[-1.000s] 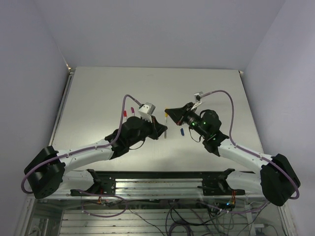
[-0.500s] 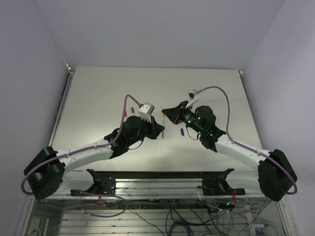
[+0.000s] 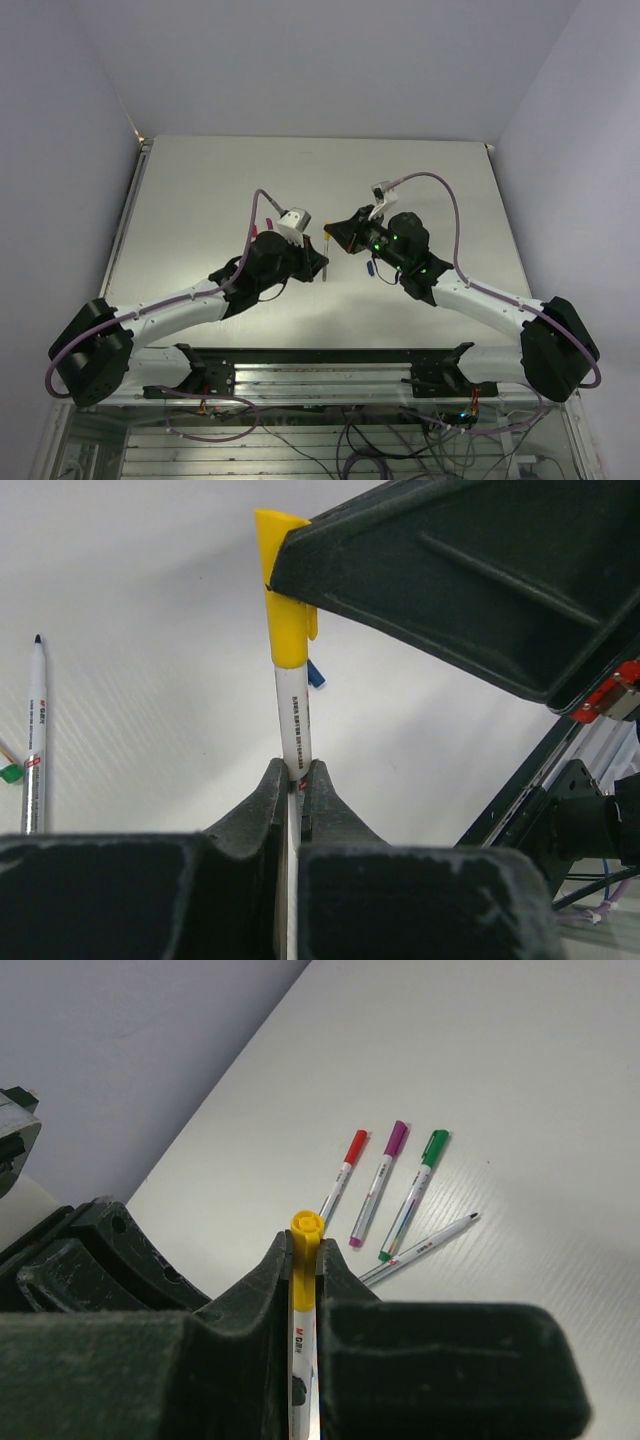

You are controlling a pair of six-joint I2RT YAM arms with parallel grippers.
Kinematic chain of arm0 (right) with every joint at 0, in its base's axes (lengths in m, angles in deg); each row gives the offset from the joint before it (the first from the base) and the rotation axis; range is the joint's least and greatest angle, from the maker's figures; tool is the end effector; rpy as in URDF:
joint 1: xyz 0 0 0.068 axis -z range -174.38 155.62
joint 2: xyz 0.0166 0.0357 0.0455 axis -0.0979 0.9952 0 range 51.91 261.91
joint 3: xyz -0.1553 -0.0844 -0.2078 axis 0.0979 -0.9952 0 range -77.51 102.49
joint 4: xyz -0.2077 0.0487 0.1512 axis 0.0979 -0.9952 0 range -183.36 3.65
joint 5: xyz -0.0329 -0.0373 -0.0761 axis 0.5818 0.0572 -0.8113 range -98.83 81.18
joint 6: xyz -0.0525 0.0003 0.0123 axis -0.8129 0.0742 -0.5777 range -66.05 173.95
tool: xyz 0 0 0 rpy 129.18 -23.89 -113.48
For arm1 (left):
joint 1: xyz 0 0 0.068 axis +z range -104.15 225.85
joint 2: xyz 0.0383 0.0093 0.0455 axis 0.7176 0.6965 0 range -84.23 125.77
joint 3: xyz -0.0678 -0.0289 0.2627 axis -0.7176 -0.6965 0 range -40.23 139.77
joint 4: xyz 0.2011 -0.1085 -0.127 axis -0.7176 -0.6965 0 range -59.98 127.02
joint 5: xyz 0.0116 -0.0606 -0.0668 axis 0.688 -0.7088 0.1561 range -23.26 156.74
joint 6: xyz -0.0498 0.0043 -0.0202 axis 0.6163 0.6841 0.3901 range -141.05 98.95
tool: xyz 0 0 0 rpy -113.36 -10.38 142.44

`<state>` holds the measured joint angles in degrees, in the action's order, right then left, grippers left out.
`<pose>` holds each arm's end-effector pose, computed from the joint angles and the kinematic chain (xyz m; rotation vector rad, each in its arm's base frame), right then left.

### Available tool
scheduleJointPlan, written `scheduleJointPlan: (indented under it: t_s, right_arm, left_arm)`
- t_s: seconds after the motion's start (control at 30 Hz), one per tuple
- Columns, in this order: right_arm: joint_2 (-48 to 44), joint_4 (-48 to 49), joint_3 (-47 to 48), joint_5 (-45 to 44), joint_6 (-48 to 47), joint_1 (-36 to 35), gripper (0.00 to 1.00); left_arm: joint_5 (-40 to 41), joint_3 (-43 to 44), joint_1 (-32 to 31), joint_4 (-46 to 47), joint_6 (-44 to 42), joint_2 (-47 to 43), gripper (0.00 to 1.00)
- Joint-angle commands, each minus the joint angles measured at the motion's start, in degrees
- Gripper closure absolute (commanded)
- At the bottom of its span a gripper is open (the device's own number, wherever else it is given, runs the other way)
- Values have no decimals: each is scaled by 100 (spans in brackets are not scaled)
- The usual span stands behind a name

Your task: Insert the pens into the pen caps

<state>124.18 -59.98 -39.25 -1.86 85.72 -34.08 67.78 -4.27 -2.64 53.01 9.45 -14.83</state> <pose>0.2162 0.1851 0.2630 -0.2215 1.8004 1.0151 0.1790 -0.2012 0.2429 0.2972 1.9608 -0.9119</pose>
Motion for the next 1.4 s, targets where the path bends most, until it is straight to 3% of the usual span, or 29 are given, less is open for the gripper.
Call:
scheduleJointPlan:
  t_s: [0.0,0.03,0.33,0.7,0.9,1.13,1.37]
  right_arm:
    - [175,-1098,-128,118,-175,-205,100]
    - [188,-1097,-47,-18,-196,-212,100]
    - [-247,-962,683,-1285,-696,-209,61]
    - [-1358,-1187,549,-2311,-1049,-197,58]
    - [-1586,-1643,198,-2475,-701,-201,58]
    - [-1803,-1948,-149,-2494,-304,-202,59]
    - [-1946,-2080,-395,-2524,-72,-206,59]
  left_arm:
    - [-30,634,173,1333,39,22,93]
    - [-125,614,175,1321,73,81,93]
    - [-460,347,164,948,298,596,93]
    - [637,810,308,-232,229,1114,93]
    - [719,1793,889,-819,131,2088,93]
    - [1106,3384,1320,-2327,-66,3386,93]
    - [1258,4036,1479,-2854,-84,4039,93]
